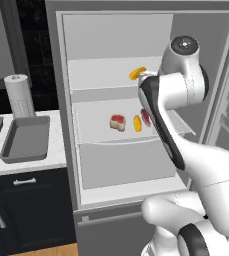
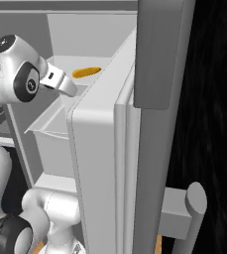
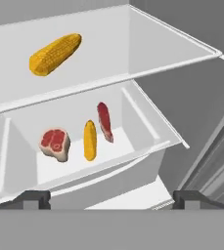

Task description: Place one corn and one steak in each tupperware on the nearby counter, to pack two identical lunches.

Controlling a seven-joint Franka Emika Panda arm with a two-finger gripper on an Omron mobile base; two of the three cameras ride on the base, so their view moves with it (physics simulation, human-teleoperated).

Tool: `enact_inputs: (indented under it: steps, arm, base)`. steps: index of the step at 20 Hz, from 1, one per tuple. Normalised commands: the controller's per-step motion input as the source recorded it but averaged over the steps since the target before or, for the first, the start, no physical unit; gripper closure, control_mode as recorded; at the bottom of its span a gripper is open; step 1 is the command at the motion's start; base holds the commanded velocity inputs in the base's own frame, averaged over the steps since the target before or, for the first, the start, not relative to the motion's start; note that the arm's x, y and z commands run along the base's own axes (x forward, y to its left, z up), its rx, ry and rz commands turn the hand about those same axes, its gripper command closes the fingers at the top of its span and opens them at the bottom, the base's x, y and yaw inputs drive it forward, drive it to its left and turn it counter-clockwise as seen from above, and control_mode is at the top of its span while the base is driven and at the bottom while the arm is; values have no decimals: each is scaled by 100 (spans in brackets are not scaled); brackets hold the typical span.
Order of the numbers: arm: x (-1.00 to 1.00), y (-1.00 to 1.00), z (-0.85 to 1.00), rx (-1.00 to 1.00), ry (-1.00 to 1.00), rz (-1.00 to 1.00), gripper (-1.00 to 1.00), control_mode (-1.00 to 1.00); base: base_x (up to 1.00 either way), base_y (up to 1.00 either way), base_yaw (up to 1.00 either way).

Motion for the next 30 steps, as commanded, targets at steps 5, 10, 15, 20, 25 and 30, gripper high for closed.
enact_inputs:
  steps: [5,10,15,20,25,30]
  arm:
    - [46,0,27,0,0,-7,-100,-100]
    - [41,0,33,0,0,-1,-100,-100]
    - [46,0,18,0,0,0,-100,-100]
    - [55,1,1,0,0,-3,-100,-100]
    - [51,15,0,-5,0,-6,-100,-100]
    - [40,17,0,-4,0,-6,-100,-100]
  base:
    - [0,0,0]
    - [0,0,0]
    - [0,0,0]
    - [0,0,0]
    - [0,0,0]
    - [0,0,0]
